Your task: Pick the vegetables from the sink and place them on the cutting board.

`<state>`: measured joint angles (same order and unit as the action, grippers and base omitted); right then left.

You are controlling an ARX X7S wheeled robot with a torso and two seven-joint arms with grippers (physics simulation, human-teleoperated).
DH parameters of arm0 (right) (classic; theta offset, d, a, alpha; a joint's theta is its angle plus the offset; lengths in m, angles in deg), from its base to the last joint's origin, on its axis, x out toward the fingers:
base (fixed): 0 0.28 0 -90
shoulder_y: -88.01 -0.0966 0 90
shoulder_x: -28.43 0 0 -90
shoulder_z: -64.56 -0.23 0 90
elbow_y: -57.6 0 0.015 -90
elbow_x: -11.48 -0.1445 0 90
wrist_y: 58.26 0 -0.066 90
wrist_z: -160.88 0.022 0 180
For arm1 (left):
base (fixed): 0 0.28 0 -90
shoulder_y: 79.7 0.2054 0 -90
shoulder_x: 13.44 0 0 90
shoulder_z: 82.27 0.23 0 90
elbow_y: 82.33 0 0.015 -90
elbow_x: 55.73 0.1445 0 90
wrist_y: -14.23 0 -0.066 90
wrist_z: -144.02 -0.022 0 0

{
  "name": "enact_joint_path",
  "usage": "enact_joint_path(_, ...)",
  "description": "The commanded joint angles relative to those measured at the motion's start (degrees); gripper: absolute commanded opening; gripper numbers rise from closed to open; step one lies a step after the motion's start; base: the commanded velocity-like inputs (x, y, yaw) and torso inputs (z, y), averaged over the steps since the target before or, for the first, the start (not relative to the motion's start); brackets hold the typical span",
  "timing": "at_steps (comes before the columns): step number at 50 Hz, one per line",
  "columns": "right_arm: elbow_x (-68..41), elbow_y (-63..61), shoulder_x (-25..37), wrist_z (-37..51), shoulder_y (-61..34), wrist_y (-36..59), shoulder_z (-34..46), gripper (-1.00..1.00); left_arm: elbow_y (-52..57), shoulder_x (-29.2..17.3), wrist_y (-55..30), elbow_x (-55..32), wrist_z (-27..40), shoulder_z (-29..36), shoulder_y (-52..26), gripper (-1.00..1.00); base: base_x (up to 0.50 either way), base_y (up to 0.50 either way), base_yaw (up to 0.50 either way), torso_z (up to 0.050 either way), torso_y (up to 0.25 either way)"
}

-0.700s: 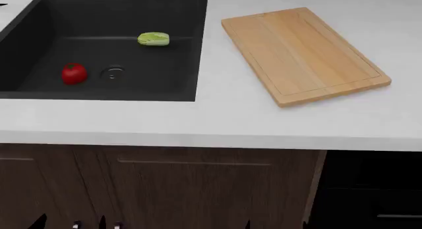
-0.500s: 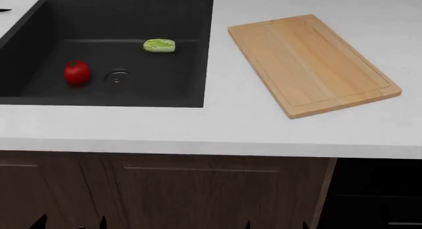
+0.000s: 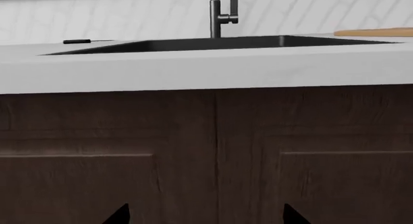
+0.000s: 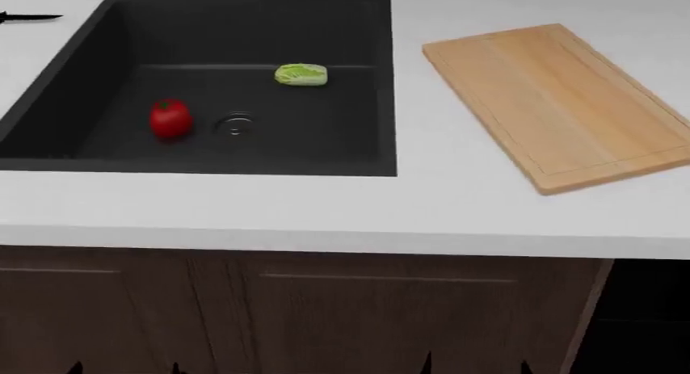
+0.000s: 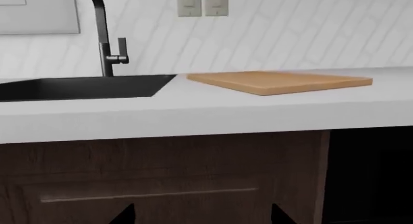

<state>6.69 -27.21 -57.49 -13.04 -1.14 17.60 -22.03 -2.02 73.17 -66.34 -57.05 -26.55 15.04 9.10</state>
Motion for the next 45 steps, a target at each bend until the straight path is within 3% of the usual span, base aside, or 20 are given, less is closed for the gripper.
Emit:
enact_joint_path(1, 1.0, -0.3, -0.4, 0.2, 1.2, -3.0, 0.7, 1.00, -3.7, 0.3, 3.1, 0.6, 0.9, 0.7, -0.4, 1.00, 0.00, 0.50, 0.00, 0.000, 0.000)
enact_joint_path(17, -1.6, 3.6, 0.7, 0.2, 0.1, -6.2, 1.8, 1.00, -3.0, -0.7, 2.5, -0.5, 2.8, 1.9, -0.5, 1.00, 0.00, 0.50, 0.00, 0.000, 0.000)
enact_joint_path(19, -2.6, 0.9, 0.8, 1.0, 0.9, -4.4, 1.4, 1.00, -1.6, -1.0, 1.0, 2.6, 5.0, 2.6, -0.5, 1.00, 0.01, 0.05, 0.00, 0.000, 0.000)
enact_joint_path(23, -3.7, -26.7, 5.0, 3.5, -1.0, 23.0, 1.7, 1.00, 19.7, -5.1, -4.8, 4.3, 1.8, 4.2, 1.4, 1.00, 0.00, 0.00, 0.00, 0.013, -0.007)
enact_joint_path(24, -4.8, -34.2, 5.5, 5.8, -5.3, 31.6, 1.1, 1.00, 23.3, -6.0, -7.8, 10.0, 2.4, 5.4, -0.7, 1.00, 0.00, 0.00, 0.00, 0.050, -0.025)
enact_joint_path(27, -10.6, -40.7, 6.6, 7.1, -26.3, 57.4, -0.2, 1.00, 32.3, -5.8, -28.6, 8.1, -5.0, 5.2, -13.6, 1.00, 0.00, 0.00, 0.00, 0.050, -0.021)
enact_joint_path(29, -10.7, -36.1, 7.8, 6.4, -38.9, 64.1, 1.7, 1.00, 31.1, -5.9, -34.0, 11.2, -5.5, 6.3, -23.2, 1.00, 0.00, 0.00, 0.00, 0.050, -0.008)
enact_joint_path(31, -11.1, -28.1, 7.2, 5.1, -48.8, 64.7, 1.3, 1.00, 25.9, -4.7, -38.6, 9.9, -7.2, 5.4, -32.7, 1.00, 0.00, 0.00, 0.00, 0.050, -0.005)
enact_joint_path(34, -8.5, -15.7, 7.8, 3.3, -58.4, 61.9, 4.7, 1.00, 15.1, -5.4, -38.0, 11.4, -7.4, 6.7, -42.6, 1.00, 0.00, 0.00, 0.00, 0.050, -0.001)
enact_joint_path(41, -2.7, 20.2, 5.3, 0.0, -68.4, 43.0, 10.2, 1.00, -15.6, -4.3, -28.6, 14.0, -3.1, 10.0, -55.7, 1.00, 0.00, 0.00, 0.00, 0.050, -0.002)
enact_joint_path(45, 1.6, 32.7, 4.8, -1.5, -71.6, 35.8, 15.5, 1.00, -25.7, -3.6, -24.9, 15.0, -1.7, 11.7, -59.8, 1.00, 0.24, 0.00, 0.00, 0.050, -0.001)
